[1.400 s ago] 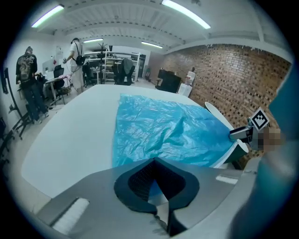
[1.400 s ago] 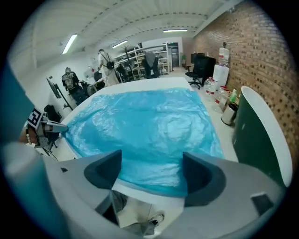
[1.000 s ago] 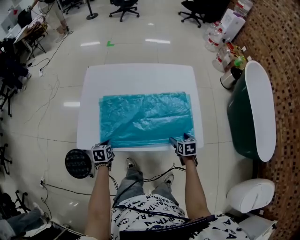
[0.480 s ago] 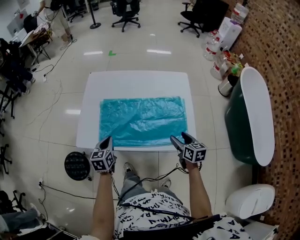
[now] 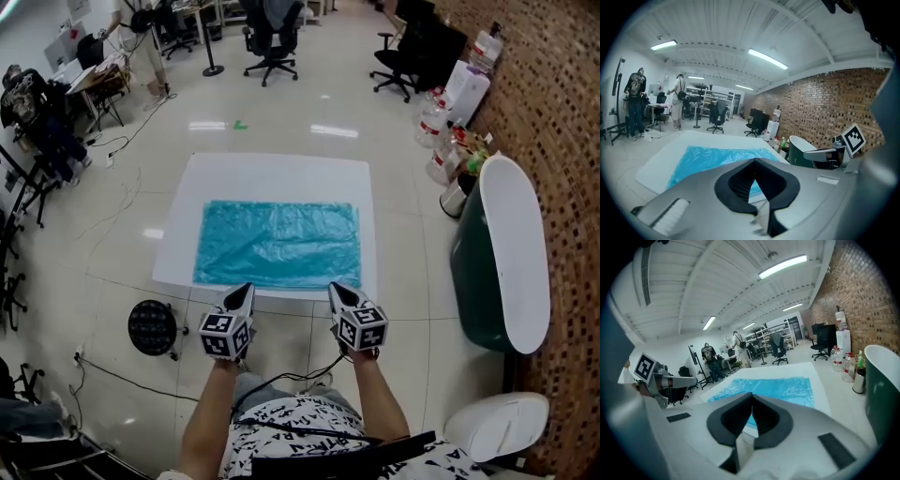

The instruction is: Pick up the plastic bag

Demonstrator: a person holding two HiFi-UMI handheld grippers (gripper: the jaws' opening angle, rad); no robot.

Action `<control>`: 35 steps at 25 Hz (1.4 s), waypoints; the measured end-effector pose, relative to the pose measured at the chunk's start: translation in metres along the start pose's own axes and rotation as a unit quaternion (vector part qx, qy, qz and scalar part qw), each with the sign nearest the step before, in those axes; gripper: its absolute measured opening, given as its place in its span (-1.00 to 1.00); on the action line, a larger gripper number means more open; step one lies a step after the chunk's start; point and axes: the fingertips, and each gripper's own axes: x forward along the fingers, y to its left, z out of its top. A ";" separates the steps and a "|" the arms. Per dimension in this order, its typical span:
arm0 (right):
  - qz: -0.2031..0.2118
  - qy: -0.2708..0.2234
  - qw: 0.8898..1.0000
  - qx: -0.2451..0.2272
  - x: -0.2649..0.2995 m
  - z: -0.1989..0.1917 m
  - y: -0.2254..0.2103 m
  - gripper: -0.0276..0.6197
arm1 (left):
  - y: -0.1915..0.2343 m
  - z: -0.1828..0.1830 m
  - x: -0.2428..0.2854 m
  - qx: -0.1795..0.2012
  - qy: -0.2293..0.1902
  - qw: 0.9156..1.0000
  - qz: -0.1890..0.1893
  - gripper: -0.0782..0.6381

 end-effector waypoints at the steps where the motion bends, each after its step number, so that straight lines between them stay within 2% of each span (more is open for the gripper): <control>1: -0.004 -0.006 1.000 -0.004 -0.004 0.003 0.006 -0.90 | -0.003 0.002 -0.003 0.006 -0.001 1.000 -0.004 -0.78; 5: -0.035 -0.010 0.999 -0.016 -0.012 0.015 0.022 -0.91 | -0.005 0.018 -0.012 0.014 -0.014 1.000 -0.022 -0.78; 10: -0.071 -0.007 0.997 -0.041 -0.006 0.034 0.044 -0.91 | 0.018 0.029 -0.020 0.001 -0.024 0.999 -0.027 -0.78; 14: -0.083 -0.009 0.996 -0.035 -0.003 0.042 0.055 -0.91 | 0.030 0.028 -0.024 0.008 -0.016 0.999 -0.030 -0.78; 18: -0.105 0.001 0.993 -0.051 0.002 0.044 0.067 -0.91 | 0.047 0.025 -0.029 0.013 -0.008 0.999 -0.036 -0.78; 22: -0.109 0.009 0.993 -0.032 -0.001 0.035 0.069 -0.91 | 0.051 0.021 -0.029 0.010 0.000 0.999 -0.043 -0.78; 28: -0.127 0.014 0.991 -0.034 -0.010 0.032 0.060 -0.91 | 0.046 0.028 -0.025 0.006 0.006 0.999 -0.049 -0.78; 35: -0.125 0.021 0.991 -0.036 -0.004 0.027 0.058 -0.91 | 0.049 0.025 -0.017 0.002 0.009 0.999 -0.052 -0.78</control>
